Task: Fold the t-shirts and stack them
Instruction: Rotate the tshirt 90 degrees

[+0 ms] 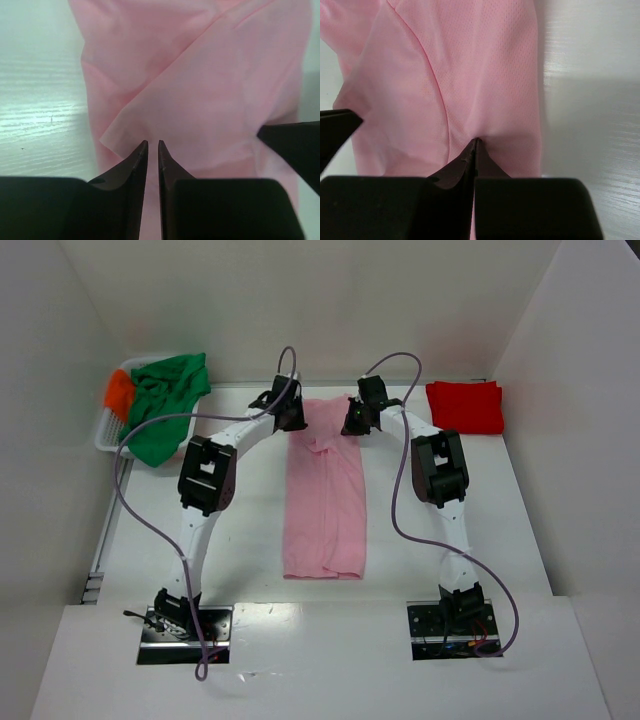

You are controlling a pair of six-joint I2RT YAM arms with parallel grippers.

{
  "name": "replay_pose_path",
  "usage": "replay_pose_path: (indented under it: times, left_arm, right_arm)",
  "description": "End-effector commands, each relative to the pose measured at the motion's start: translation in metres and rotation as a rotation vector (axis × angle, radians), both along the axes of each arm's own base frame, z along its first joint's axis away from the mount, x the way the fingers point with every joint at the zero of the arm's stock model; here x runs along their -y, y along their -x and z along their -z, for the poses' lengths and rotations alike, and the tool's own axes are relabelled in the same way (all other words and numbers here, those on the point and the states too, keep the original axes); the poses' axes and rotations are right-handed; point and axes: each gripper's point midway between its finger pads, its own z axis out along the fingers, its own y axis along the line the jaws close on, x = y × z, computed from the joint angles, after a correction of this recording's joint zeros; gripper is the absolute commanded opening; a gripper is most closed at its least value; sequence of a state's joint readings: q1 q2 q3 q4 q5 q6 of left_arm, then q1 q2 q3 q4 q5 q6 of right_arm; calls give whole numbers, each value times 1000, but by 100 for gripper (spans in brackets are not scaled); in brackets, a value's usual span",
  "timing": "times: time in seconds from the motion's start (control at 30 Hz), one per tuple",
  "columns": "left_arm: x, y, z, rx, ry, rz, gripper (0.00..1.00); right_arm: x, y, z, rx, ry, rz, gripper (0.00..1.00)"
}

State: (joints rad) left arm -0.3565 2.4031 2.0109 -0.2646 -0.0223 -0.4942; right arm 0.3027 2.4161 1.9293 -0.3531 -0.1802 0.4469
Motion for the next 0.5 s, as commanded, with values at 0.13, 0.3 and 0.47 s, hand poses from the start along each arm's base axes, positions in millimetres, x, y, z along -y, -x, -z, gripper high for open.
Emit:
replay_pose_path:
  times: [0.13, 0.3, 0.47]
  left_arm:
    - [-31, -15, 8, -19, 19, -122, 20]
    - [-46, -22, 28, -70, -11, -155, 26]
    - [-49, -36, 29, -72, -63, -146, 27]
  right_arm:
    - [16, 28, 31, -113, 80, -6, 0]
    - [16, 28, 31, -113, 80, -6, 0]
    - [22, 29, 35, -124, 82, 3, 0]
